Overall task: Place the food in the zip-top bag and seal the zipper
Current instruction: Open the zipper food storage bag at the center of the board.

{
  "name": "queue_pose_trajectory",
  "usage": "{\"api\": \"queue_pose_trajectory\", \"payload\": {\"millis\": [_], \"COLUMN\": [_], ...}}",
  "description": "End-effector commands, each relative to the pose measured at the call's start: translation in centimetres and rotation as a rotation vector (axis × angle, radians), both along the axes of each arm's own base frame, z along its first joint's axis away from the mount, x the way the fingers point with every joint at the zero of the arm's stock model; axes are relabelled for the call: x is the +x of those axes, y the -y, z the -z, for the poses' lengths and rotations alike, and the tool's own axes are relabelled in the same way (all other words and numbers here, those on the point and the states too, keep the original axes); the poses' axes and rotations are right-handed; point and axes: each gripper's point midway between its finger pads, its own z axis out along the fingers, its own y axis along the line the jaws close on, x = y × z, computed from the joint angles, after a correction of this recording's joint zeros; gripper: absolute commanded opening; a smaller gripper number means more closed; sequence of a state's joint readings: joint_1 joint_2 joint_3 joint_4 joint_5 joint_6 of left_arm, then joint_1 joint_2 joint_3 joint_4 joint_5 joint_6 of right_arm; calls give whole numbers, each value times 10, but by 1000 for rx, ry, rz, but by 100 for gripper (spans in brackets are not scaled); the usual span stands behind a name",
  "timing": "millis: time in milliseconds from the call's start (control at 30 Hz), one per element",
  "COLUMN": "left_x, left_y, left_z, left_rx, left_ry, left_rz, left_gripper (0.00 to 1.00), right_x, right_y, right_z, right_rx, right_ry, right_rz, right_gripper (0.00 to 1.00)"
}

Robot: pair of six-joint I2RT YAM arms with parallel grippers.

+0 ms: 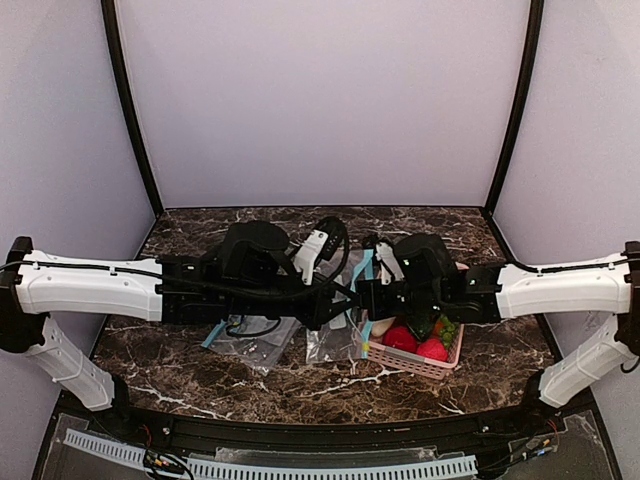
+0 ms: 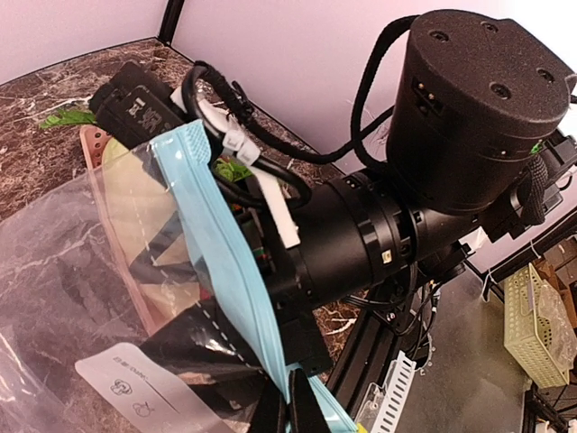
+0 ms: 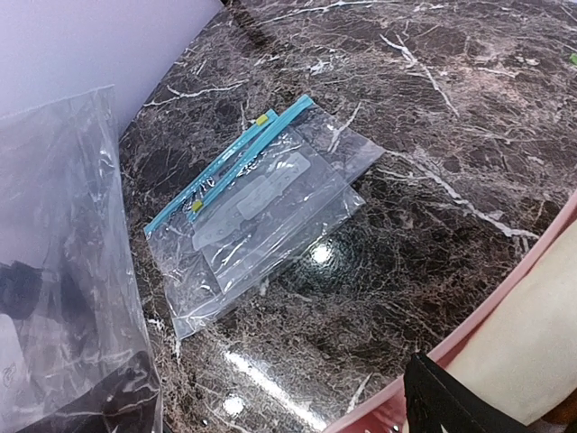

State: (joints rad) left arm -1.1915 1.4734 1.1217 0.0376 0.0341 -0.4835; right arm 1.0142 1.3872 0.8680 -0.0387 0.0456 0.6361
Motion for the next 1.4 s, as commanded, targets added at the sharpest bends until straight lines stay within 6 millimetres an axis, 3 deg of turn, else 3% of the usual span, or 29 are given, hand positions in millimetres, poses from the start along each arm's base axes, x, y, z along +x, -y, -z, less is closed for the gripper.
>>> {"api": "queue_pose_trajectory", "payload": {"millis": [0, 233, 533, 733, 867, 1000, 1100, 1233, 1367], "left_x": [-3, -3, 7, 11, 13, 25, 34, 39, 44], "left_y": [0, -5, -38, -50, -53, -67, -74, -77, -76], "left_z": [-8, -17, -16, -18, -8, 19, 27, 37, 48], "left_rx": [-39, -49, 52, 90, 133, 204, 203, 223, 249], "left_ry": [8, 27, 72, 93, 77, 7, -29, -48, -80], "left_rz": [17, 12, -88, -121, -131, -199, -234, -240, -239], "left_gripper": [1, 1, 1, 1, 1, 1, 1, 1, 1], "right_x": [-8, 8, 23, 28, 29, 25, 14, -16, -31], "right_y": [-16, 15, 61, 75, 64, 39, 18, -13, -23], "right_z": [6, 36, 52, 60, 51, 28, 4, -20, -35], "right_rx": [11, -163, -398, -489, -461, -348, -207, -39, 43], "right_ry": [-5, -37, -29, -26, -23, 2, 23, 19, 16], "right_rz": [-78, 94, 287, 333, 300, 195, 80, -142, -222], "right_gripper": [93, 91, 91, 91, 92, 92, 92, 92, 91]}}
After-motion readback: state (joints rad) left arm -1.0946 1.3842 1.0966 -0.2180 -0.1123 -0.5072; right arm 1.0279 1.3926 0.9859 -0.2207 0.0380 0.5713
